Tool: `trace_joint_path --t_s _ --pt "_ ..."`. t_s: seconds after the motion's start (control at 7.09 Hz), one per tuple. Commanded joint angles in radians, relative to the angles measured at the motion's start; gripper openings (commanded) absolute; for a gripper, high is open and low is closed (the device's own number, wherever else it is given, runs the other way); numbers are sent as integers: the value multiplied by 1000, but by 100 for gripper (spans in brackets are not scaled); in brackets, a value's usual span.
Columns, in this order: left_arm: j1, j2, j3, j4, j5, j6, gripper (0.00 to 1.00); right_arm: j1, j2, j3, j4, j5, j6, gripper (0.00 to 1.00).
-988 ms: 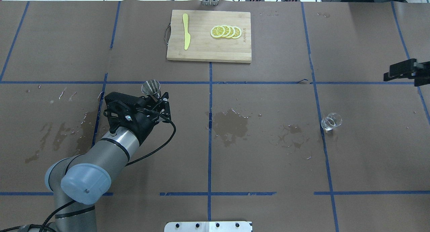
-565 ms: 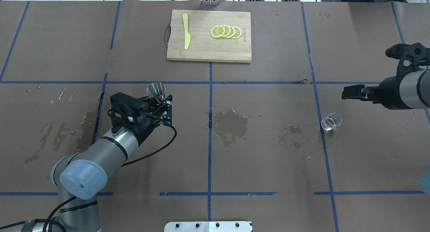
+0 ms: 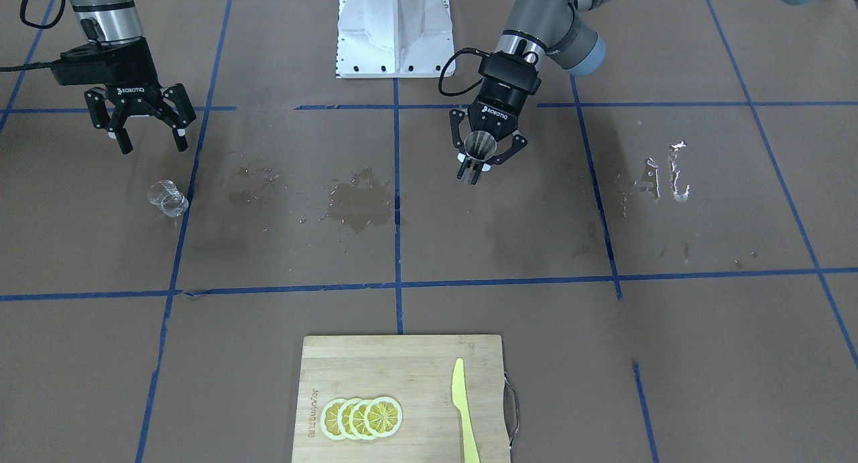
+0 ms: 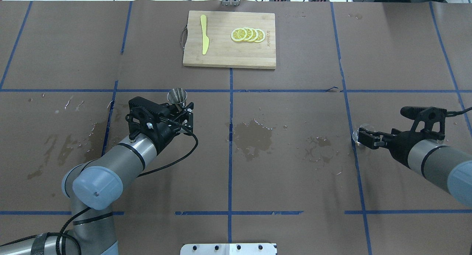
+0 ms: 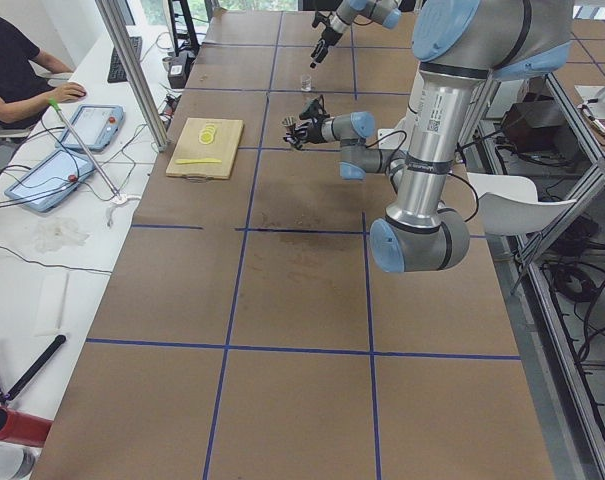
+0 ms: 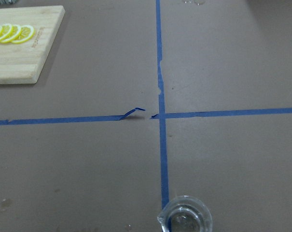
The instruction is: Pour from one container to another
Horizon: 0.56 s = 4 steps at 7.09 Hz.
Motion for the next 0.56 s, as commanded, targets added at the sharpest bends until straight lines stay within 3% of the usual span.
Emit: trace_joint_path --t_s 0.0,0.14,0.42 --pt "-1 -1 6 0 0 0 0 -126 -27 -137 139 -255 -1 100" --pt "-3 -1 6 -1 1 -1 0 -151 -19 -188 162 -339 7 100" --pt "-3 -3 7 0 1 -1 0 -154 62 -260 170 -398 12 100"
